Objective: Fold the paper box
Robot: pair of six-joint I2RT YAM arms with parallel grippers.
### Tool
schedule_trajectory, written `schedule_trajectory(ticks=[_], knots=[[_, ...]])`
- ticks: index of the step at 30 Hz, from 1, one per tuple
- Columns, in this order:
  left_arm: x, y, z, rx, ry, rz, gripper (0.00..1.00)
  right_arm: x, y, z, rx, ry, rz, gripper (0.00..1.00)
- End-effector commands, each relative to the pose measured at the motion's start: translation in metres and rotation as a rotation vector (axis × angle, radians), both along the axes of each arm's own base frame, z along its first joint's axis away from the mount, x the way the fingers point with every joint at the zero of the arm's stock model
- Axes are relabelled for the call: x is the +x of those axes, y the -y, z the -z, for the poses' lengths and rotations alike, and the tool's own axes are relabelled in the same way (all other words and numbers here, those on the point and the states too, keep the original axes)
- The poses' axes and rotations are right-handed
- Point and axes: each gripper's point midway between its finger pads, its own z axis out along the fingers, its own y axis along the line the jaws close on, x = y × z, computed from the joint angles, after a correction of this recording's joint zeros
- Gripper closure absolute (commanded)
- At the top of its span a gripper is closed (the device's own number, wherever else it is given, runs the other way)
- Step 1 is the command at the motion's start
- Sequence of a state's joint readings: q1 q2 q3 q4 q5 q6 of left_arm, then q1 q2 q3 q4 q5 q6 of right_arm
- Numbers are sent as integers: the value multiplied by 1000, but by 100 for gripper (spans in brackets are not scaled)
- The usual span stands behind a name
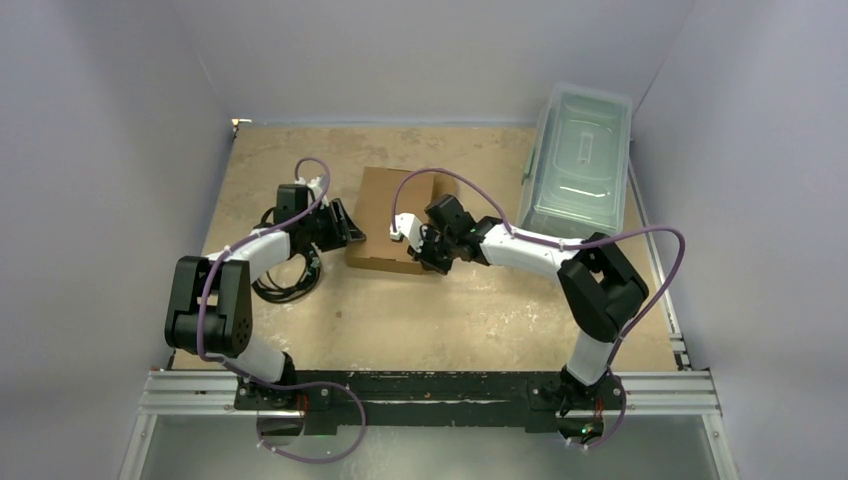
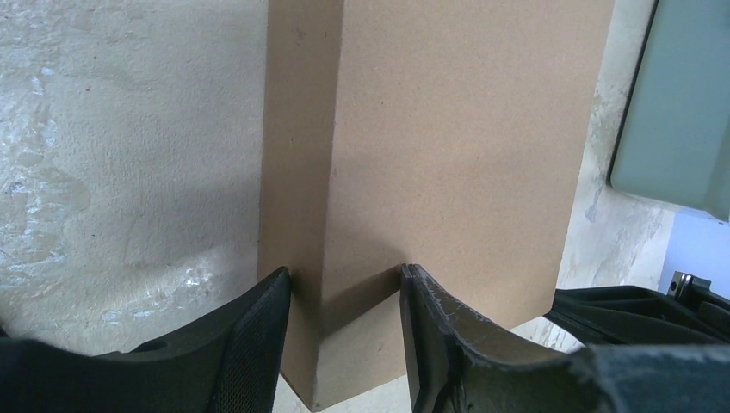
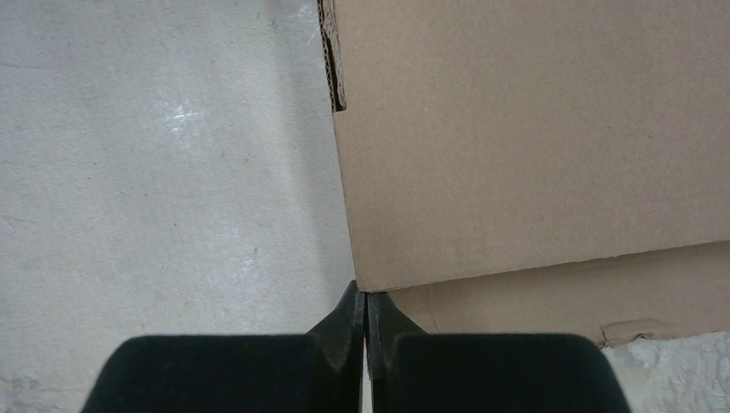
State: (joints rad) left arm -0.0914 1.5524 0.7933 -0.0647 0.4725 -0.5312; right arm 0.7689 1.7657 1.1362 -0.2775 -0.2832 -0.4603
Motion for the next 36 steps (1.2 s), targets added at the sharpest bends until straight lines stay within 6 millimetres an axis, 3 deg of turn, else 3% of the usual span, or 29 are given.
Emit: schedule_trajectory(ticks=[1, 4, 9, 12, 21, 24, 26, 29, 32, 34, 36], knots=[[-5, 18, -6, -51, -12, 65, 53, 6, -26, -19, 84, 14, -14, 100], [-5, 17, -5, -45, -13, 60, 53, 7, -24, -19, 75, 20, -4, 94], [-4, 14, -7, -28, -9, 52, 52, 4, -13, -23, 41, 45, -27, 68], [-4, 13, -7, -27, -10, 48, 51, 5, -6, -30, 37, 59, -39, 58], [-1, 9, -14, -37, 8, 38, 42, 0, 17, -62, 91, 52, -115, 47], [4, 2, -25, -49, 41, 23, 38, 3, 25, -75, 130, 55, -118, 47], [8, -10, -37, -34, 82, -3, 37, 16, 30, -87, 170, 78, -64, 48], [7, -27, -57, 17, 151, -53, 37, 54, 39, -115, 241, 197, 103, 52], [-7, -42, -69, 75, 189, -123, 42, 101, 51, -148, 278, 402, 261, 65], [-22, -47, -75, 75, 205, -175, 62, 132, 56, -167, 286, 472, 339, 83], [-36, -46, -75, 53, 191, -204, 85, 161, 58, -167, 270, 439, 395, 93]])
